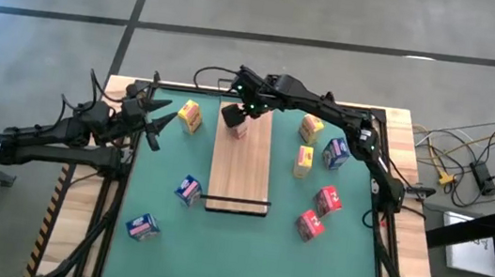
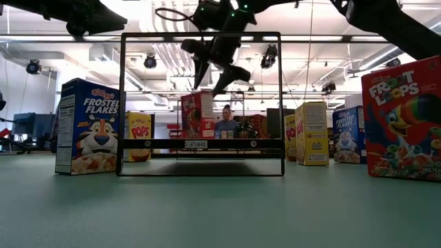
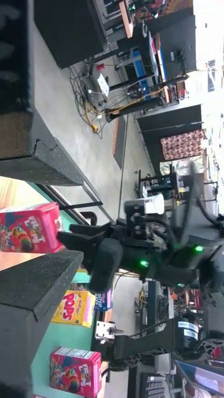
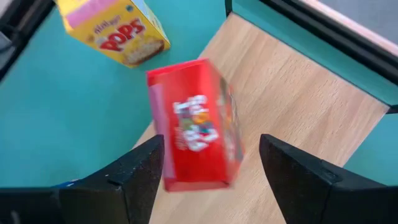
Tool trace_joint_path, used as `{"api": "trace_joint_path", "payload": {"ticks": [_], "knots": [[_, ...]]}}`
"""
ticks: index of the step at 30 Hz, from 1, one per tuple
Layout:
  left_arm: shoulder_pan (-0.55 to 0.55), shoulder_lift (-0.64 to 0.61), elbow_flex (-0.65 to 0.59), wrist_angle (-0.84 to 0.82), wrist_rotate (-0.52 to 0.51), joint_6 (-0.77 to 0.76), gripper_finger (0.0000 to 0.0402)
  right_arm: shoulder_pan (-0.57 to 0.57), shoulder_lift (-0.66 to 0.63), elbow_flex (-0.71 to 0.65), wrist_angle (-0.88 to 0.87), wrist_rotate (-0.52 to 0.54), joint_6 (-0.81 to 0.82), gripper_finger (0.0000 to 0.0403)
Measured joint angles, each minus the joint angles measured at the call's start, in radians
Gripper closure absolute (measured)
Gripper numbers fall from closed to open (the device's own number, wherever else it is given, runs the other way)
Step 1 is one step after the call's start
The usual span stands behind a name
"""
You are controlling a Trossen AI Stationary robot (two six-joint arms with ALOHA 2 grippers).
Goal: Stack cereal on shelf
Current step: Put the top left red cereal box on the shelf
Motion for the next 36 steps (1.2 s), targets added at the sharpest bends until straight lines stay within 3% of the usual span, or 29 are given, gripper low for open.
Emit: {"api": "trace_joint_path", "payload": {"ticks": [4,11,20,28,36], "knots": [[0.000,0.000,0.000,0.000,0.000,0.000,0.0237,-0.003,-0.031,0.000,-0.011,0.000,-0.032,0.0152],[0.000,0.000,0.000,-0.001,0.000,0.000,0.0237,0.003,-0.064,0.001,-0.138,-0.007,-0.230,0.0179],[0.000,0.000,0.000,-0.001,0.000,0.000,0.0237,0.056,-0.064,-0.024,-0.233,-0.007,-0.395,0.0282],[0.000,0.001,0.000,-0.002,0.000,0.000,0.0237,0.120,-0.064,-0.138,-0.077,-0.007,-0.501,0.0385],[0.000,0.001,0.000,-0.002,0.000,0.000,0.0237,0.109,-0.063,-0.236,0.092,0.004,-0.515,0.0394]]}}
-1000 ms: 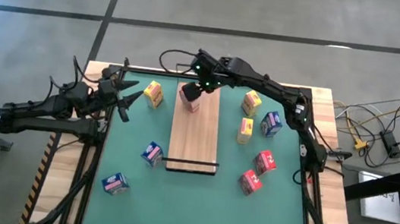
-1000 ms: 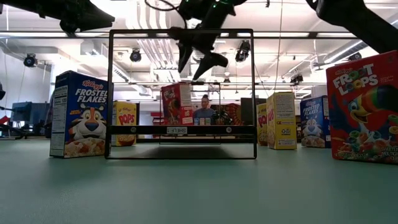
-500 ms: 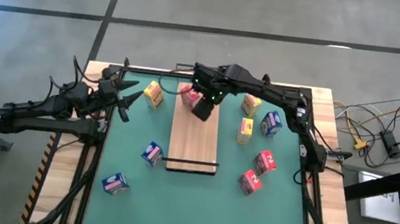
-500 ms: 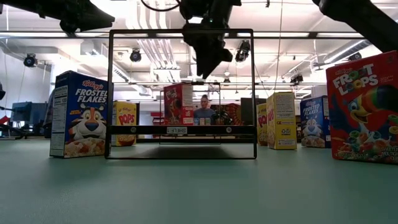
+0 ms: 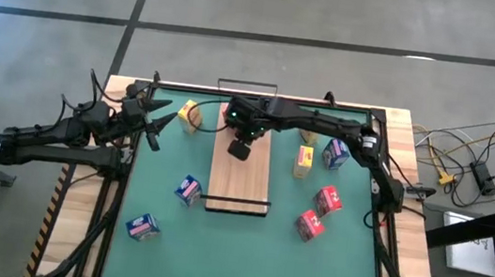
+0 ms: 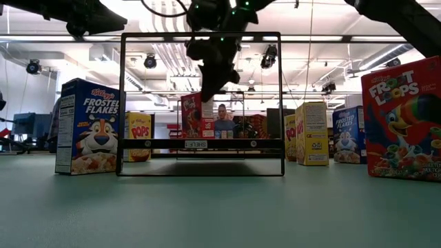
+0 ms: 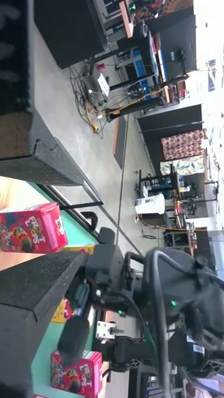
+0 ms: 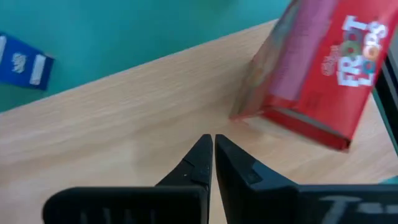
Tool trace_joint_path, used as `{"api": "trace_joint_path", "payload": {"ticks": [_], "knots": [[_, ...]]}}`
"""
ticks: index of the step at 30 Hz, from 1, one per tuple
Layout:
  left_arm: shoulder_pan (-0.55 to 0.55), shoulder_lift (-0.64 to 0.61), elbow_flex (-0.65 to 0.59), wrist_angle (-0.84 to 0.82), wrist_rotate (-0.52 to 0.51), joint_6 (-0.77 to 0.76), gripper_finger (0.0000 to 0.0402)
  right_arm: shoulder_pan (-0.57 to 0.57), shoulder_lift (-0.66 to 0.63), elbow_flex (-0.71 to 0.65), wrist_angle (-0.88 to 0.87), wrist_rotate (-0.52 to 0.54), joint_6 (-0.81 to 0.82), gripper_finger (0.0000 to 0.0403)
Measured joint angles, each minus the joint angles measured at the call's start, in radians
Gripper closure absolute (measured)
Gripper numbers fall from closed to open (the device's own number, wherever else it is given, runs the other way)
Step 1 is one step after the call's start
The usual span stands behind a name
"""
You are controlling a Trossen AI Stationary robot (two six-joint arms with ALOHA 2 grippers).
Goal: Stack cereal on shelf
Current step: Put the top left red cereal box on the shelf
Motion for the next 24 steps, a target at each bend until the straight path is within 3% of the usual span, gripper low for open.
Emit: {"api": "trace_joint_path", "payload": {"ticks": [15,24], "knots": [[0.000,0.000,0.000,0.000,0.000,0.000,0.0237,-0.037,0.000,-0.025,0.173,-0.001,0.000,0.0394],[0.000,0.000,0.000,0.000,0.000,0.000,0.0237,-0.042,0.000,-0.024,0.181,-0.002,-0.009,0.0394]]}}
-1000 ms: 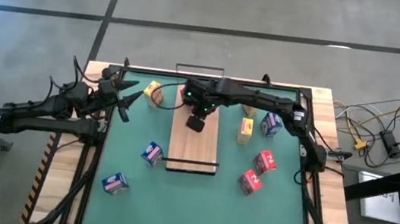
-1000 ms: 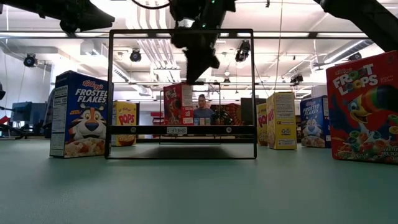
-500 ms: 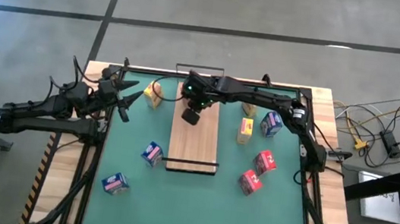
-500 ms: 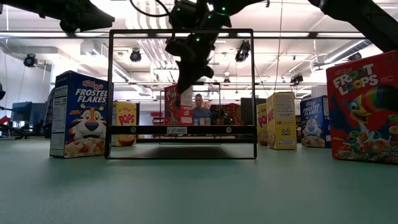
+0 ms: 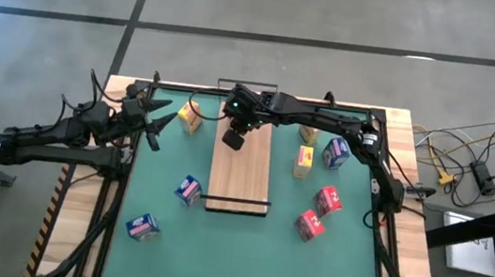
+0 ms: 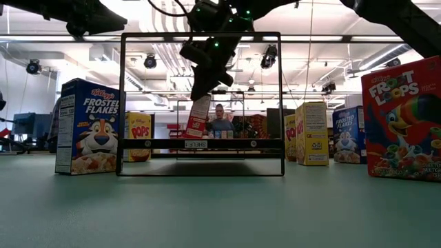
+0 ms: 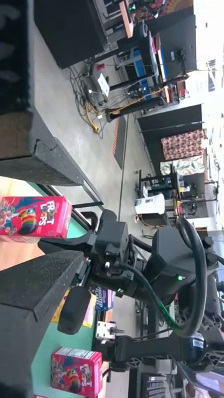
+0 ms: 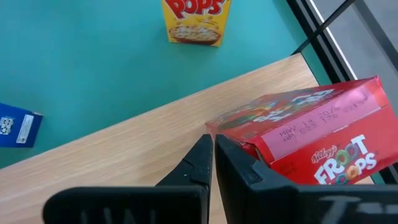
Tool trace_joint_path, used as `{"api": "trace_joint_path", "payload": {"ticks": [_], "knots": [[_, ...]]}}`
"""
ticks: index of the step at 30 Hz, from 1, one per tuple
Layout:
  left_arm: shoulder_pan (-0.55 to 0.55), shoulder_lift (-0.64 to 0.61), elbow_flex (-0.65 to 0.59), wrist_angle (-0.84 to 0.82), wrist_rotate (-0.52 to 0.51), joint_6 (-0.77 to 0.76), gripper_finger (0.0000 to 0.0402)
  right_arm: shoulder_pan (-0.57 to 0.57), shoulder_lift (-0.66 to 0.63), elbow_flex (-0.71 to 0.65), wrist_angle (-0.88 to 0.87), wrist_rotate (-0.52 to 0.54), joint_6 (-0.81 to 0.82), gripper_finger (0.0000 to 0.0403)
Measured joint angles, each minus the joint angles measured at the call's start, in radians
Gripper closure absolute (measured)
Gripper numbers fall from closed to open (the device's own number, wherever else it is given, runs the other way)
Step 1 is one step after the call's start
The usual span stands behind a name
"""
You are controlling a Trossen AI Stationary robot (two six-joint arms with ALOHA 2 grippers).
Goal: Stack cereal on shelf
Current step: Put the top left red cereal box on the shelf, then put the top red cereal box on the shelf
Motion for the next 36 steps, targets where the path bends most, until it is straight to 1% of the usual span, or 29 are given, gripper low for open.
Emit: {"api": "trace_joint_path", "payload": {"ticks": [17,20,25,26,31,36], "knots": [[0.000,0.000,0.000,0.000,0.000,0.000,0.0237,0.005,0.000,0.002,0.010,-0.004,-0.006,0.0394],[0.000,0.000,0.000,0.000,0.000,0.000,0.0237,0.013,-0.006,0.002,0.075,-0.033,-0.020,0.0394],[0.000,0.000,0.000,0.000,0.000,0.000,0.0237,0.022,0.006,-0.002,0.405,-0.046,-0.074,0.0394],[0.000,0.000,0.000,0.000,0.000,0.000,0.0237,0.019,0.015,-0.002,0.421,-0.055,-0.089,0.0394],[0.000,0.001,0.000,-0.015,0.000,0.000,0.0237,0.006,0.041,-0.014,0.374,-0.051,-0.131,0.0394],[0.000,0.001,0.000,-0.016,0.000,0.000,0.0237,0.010,0.002,-0.004,0.388,-0.055,-0.140,0.0394]]}}
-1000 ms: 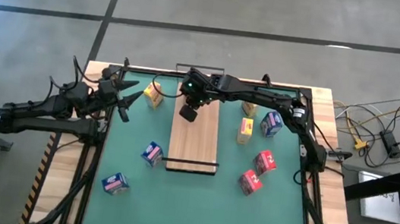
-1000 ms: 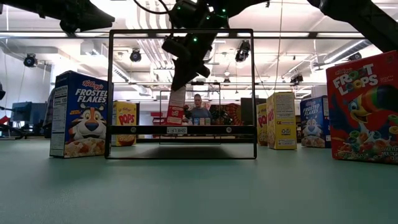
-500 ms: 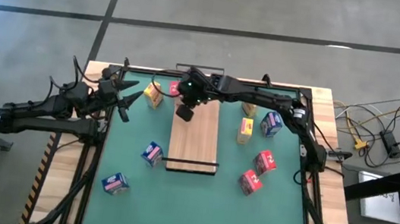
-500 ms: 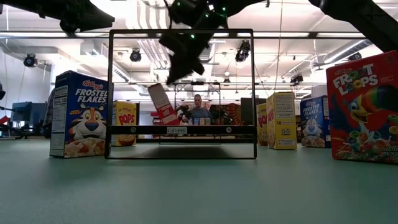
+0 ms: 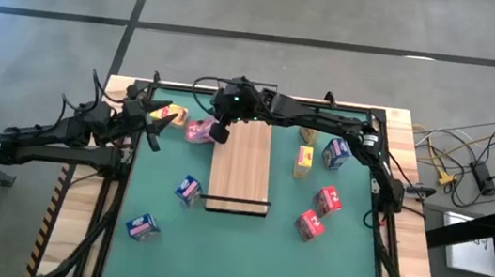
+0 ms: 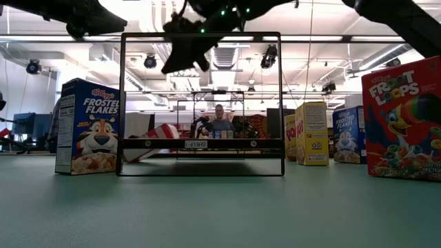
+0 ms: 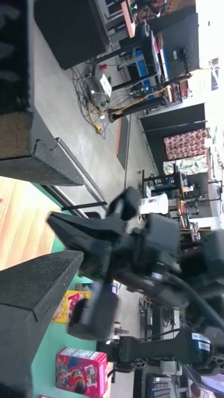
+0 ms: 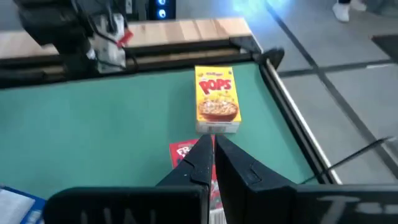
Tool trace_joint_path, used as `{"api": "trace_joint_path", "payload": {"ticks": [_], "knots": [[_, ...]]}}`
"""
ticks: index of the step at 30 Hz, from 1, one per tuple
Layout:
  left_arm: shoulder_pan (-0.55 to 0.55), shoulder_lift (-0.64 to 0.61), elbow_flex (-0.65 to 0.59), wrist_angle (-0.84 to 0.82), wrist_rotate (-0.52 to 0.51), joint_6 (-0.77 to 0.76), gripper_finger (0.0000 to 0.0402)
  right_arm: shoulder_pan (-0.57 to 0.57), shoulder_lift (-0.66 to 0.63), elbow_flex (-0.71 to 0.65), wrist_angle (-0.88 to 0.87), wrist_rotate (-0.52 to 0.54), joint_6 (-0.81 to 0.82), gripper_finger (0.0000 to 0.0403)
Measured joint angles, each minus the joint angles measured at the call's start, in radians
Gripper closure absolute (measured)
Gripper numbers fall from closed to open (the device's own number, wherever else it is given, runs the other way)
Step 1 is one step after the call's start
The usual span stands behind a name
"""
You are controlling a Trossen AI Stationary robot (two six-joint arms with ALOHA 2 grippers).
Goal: Stack cereal on shelf
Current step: Put the top red cereal box on the shelf
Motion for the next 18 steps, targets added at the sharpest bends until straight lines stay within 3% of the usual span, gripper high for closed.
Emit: {"api": "trace_joint_path", "payload": {"ticks": [12,18], "knots": [[0.000,0.000,0.000,0.001,0.000,0.000,0.0237,0.005,-0.024,-0.004,-0.116,0.001,0.010,0.0394],[0.000,0.001,0.000,0.000,0.000,-0.001,0.0237,0.050,-0.094,-0.025,-0.206,0.028,-0.001,0.0394]]}}
